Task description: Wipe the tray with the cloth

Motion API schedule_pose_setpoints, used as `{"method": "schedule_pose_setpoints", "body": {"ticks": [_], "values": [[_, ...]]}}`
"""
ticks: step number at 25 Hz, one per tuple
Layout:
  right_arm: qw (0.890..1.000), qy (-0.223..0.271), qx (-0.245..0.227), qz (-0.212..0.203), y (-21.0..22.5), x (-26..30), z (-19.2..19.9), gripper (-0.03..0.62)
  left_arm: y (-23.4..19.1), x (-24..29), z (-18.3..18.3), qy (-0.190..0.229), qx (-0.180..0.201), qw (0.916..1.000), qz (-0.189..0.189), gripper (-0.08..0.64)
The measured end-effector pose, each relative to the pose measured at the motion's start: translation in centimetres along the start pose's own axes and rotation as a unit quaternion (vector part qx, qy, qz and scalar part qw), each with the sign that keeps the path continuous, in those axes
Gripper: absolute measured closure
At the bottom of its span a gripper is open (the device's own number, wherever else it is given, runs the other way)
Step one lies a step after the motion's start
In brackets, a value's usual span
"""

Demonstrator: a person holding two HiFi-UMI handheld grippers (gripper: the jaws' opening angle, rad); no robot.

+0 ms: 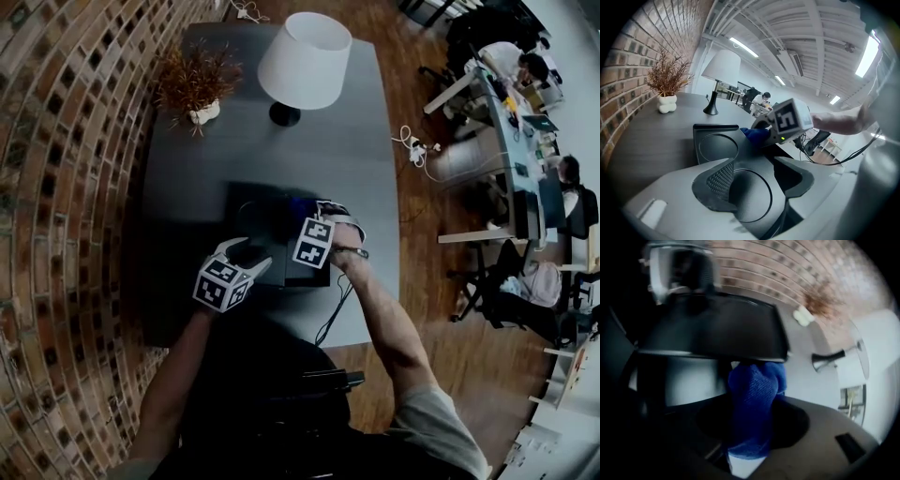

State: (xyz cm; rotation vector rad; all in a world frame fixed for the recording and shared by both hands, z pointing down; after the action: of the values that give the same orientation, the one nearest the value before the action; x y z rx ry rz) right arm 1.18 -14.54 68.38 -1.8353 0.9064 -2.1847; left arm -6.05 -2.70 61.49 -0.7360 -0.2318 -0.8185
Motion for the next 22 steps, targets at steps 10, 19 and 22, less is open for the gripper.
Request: {"method": "schedule_pose_setpoints", "body": {"ticks": [10,19,22], "values": [[0.943,0.007,-0.208,-0.260,-11.5,-6.8,1.4,0.387,-0.2,-0.2,0.2,0.003,-0.004,1.0000,-0.001,0.291],[0.994,-0.041,-0.097,0.030,1.2,0.3,0.9,0.388,-0.2,-0.3,-0.1,0.013,-0.004,0.9999,0.000,0.299],[0.990,-0.047,-0.127,0.031,-0.7,1.1,1.6,0.388,-0.1,-0.2,-0.1,0.011,-0.001,0.9999,0.000,0.298]]}}
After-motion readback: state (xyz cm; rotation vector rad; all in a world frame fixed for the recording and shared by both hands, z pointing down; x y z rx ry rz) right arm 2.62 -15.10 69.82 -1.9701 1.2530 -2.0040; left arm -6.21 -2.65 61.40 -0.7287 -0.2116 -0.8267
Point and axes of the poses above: the fingertips, and each gripper's own axes: x forward along the fingers, y to its right, z out of its underside, the point moved 1 cm from there along -x, backward along the fingers, and after that the axes turned 14 degrees about z, right-handed, at the moved point
